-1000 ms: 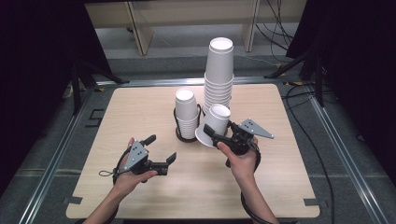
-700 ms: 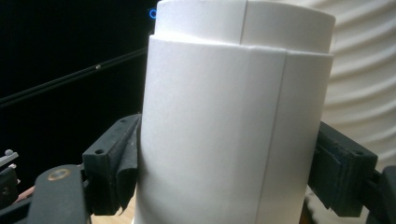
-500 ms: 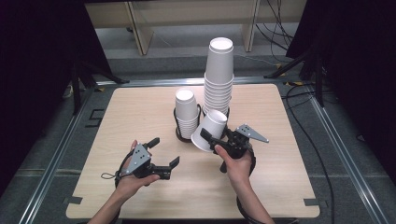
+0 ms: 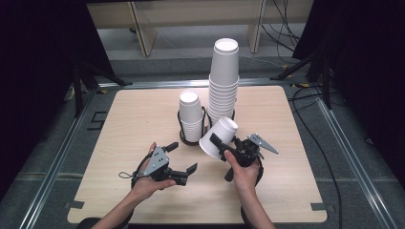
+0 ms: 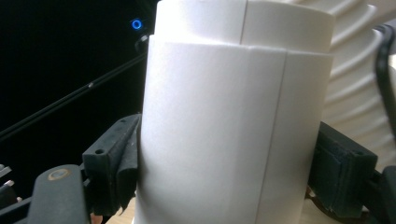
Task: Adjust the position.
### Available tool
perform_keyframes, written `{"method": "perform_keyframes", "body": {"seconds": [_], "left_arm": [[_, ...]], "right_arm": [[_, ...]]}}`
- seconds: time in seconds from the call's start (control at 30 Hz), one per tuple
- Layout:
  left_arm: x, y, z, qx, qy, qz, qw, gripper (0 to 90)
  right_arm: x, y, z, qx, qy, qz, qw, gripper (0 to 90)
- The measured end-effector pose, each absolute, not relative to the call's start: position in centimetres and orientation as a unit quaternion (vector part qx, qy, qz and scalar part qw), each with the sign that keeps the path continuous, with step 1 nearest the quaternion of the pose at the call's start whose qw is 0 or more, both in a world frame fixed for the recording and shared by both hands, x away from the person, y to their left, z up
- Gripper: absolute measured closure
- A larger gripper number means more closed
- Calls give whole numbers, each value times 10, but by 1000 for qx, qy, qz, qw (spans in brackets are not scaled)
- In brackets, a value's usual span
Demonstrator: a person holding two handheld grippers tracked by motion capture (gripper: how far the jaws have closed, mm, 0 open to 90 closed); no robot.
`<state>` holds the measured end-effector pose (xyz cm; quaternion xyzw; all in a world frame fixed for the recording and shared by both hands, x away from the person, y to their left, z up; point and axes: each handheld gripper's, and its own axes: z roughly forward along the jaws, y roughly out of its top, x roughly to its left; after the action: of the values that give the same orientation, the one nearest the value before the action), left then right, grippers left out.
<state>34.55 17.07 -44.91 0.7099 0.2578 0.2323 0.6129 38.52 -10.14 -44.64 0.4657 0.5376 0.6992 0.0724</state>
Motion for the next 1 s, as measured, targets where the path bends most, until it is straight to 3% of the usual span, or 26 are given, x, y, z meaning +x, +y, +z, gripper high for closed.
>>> {"method": "perform_keyframes", "body": {"seconds": [0.4, 0.7, 0.73, 1.0], "left_arm": [[349, 145, -455, 725, 231, 211, 613, 0], [351, 135, -457, 731, 225, 214, 608, 0], [357, 143, -453, 723, 227, 310, 574, 0], [362, 139, -455, 737, 201, 265, 589, 0]], "right_arm": [[376, -106, -459, 488, 519, 698, 72, 202], [375, -94, -464, 499, 509, 700, 39, 203], [374, -93, -464, 496, 510, 702, 36, 202], [375, -87, -464, 497, 512, 699, 34, 203]]}}
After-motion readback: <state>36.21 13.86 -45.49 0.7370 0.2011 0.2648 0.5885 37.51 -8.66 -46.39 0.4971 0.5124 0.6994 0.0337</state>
